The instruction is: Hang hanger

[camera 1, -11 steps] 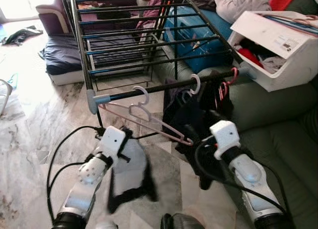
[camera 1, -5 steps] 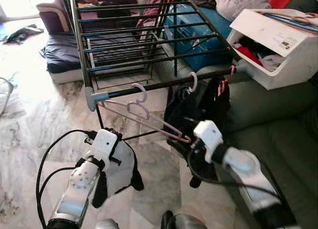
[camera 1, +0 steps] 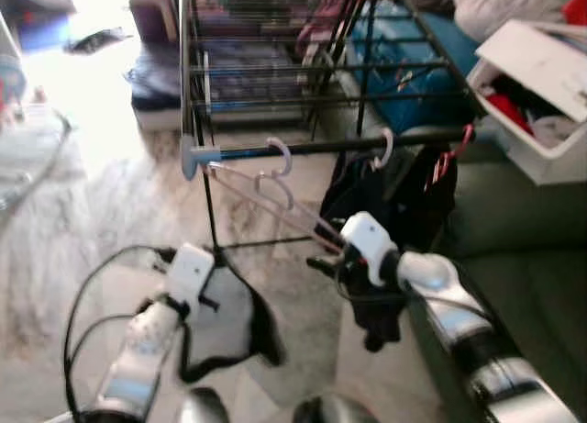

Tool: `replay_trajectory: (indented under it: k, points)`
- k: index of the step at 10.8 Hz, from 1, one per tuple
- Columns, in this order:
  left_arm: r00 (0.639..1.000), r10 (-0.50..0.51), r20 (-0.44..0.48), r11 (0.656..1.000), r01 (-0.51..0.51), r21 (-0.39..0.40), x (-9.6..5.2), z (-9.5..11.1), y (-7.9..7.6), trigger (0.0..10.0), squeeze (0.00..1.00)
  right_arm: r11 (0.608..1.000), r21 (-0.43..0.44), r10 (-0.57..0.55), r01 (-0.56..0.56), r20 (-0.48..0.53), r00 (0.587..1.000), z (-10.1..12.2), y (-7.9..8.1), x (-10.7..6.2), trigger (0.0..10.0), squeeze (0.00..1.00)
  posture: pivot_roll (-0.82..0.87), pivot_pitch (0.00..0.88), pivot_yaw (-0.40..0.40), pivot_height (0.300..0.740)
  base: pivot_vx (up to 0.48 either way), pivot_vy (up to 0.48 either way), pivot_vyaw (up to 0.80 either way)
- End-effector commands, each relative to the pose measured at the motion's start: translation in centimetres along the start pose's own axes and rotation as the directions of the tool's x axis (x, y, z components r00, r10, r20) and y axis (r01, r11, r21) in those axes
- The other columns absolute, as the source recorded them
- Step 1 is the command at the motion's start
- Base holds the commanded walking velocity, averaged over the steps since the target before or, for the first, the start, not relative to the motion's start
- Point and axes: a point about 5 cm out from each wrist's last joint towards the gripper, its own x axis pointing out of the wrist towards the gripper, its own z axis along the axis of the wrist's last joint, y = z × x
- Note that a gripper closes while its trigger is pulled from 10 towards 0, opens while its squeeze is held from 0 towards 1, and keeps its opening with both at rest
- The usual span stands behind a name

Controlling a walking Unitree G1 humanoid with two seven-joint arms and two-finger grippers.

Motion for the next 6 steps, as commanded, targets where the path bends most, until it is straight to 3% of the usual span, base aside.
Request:
replay_trajectory:
  k: [1, 2, 3, 4, 6]
  points:
    - [0.999, 0.008, 0.035, 1.000, -0.008, 0.010, 0.2, 0.9, 0.1, 10.0, 0.00, 1.000, -0.024, -0.007, 0.007, 0.009, 1.000, 0.6, -0.6, 0.2, 5.7, 0.00, 0.00, 0.074, -0.092, 0.740, 0.000, 0.000, 0.00]
    - [0.999, 0.010, 0.032, 1.000, -0.010, 0.007, 0.1, 0.8, 0.0, 10.0, 0.00, 0.999, -0.028, -0.022, 0.023, 0.020, 1.000, 1.1, -1.0, 0.6, 1.4, 0.00, 0.01, 0.075, -0.096, 0.740, 0.000, 0.000, 0.00]
    - [1.000, 0.011, 0.028, 1.000, -0.011, 0.005, -0.1, 0.7, -0.1, 10.0, 0.00, 0.999, -0.045, -0.031, 0.032, 0.023, 0.999, 1.7, -1.5, 1.4, 0.0, 0.00, 0.01, 0.082, -0.104, 0.740, 0.000, 0.000, 0.00]
    - [1.000, 0.011, 0.021, 1.000, -0.011, 0.004, -0.2, 0.6, -0.1, 10.0, 0.00, 0.999, -0.038, -0.030, 0.031, 0.024, 0.999, 2.0, -1.9, 1.9, 1.1, 0.00, 0.02, 0.088, -0.107, 0.740, 0.000, 0.000, 0.00]
    - [1.000, 0.009, 0.015, 1.000, -0.009, 0.004, -0.2, 0.5, -0.1, 10.0, 0.00, 0.999, -0.036, 0.009, -0.009, 0.011, 1.000, 2.6, -2.0, 2.7, 1.4, 0.00, 0.02, 0.090, -0.107, 0.740, 0.000, 0.000, 0.00]
